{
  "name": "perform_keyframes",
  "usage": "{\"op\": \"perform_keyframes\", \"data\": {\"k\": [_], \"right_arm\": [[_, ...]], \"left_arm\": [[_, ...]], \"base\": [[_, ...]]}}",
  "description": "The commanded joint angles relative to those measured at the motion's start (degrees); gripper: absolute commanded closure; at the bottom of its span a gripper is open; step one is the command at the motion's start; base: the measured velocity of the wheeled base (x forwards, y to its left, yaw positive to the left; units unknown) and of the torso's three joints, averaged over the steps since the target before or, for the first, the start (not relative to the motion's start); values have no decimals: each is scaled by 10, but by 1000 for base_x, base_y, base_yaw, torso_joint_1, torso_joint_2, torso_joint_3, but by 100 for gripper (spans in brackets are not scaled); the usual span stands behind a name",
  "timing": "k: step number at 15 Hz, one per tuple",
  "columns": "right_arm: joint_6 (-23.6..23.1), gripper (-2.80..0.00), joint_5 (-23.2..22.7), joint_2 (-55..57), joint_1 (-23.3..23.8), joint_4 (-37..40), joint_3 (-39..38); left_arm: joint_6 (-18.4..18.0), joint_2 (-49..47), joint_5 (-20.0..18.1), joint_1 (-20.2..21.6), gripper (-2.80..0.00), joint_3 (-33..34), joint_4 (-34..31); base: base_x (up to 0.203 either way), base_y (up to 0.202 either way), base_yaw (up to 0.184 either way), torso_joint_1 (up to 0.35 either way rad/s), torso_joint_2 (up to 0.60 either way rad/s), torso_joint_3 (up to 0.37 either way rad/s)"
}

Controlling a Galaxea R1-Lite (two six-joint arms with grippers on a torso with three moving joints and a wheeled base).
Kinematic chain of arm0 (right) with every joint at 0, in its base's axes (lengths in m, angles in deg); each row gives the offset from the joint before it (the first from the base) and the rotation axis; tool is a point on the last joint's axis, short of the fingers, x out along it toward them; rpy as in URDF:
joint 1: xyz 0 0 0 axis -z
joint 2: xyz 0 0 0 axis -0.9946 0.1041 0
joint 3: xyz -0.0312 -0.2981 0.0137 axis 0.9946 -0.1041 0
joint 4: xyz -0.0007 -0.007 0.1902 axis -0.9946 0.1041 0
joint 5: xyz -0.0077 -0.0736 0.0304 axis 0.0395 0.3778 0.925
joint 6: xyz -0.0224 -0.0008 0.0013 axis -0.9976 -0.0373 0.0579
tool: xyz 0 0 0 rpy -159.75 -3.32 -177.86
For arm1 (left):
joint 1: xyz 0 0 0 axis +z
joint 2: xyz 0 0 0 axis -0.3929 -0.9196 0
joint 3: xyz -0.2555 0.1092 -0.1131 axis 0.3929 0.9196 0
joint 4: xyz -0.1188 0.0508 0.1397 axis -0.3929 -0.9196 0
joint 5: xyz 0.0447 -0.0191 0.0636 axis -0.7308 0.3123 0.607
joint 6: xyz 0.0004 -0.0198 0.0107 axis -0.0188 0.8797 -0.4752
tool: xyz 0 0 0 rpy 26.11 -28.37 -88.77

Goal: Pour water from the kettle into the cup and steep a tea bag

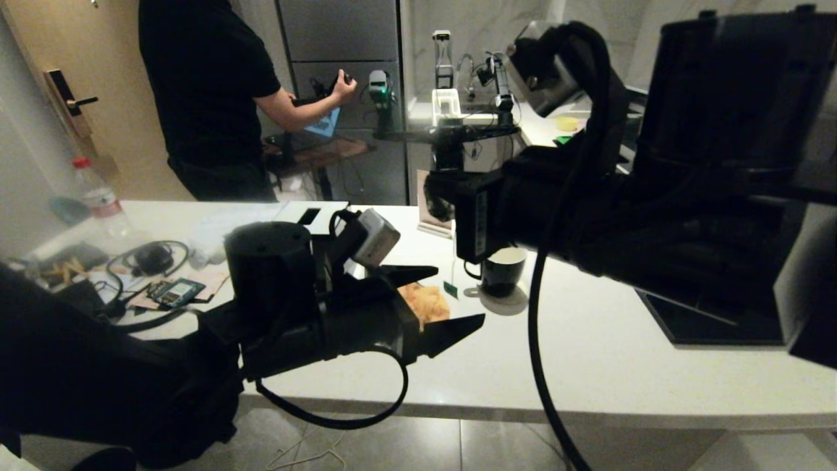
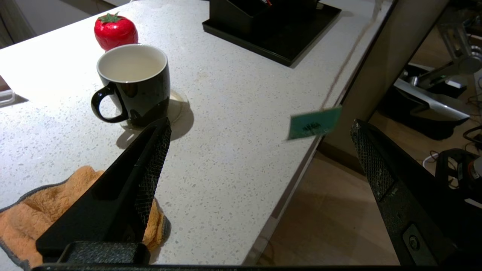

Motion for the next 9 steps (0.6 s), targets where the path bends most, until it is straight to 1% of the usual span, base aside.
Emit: {"op": "perform_keyframes", "data": {"k": [1, 9], "right_arm": [[0, 0, 1, -1, -5, -1, -3], [8, 0, 1, -3, -27, -1, -8]], "left_arm": [[0, 0, -1, 0, -280, 0, 3], [0, 0, 0, -3, -280, -17, 16]], "base": [[0, 0, 0, 0, 0, 0], [0, 0, 0, 0, 0, 0]]}}
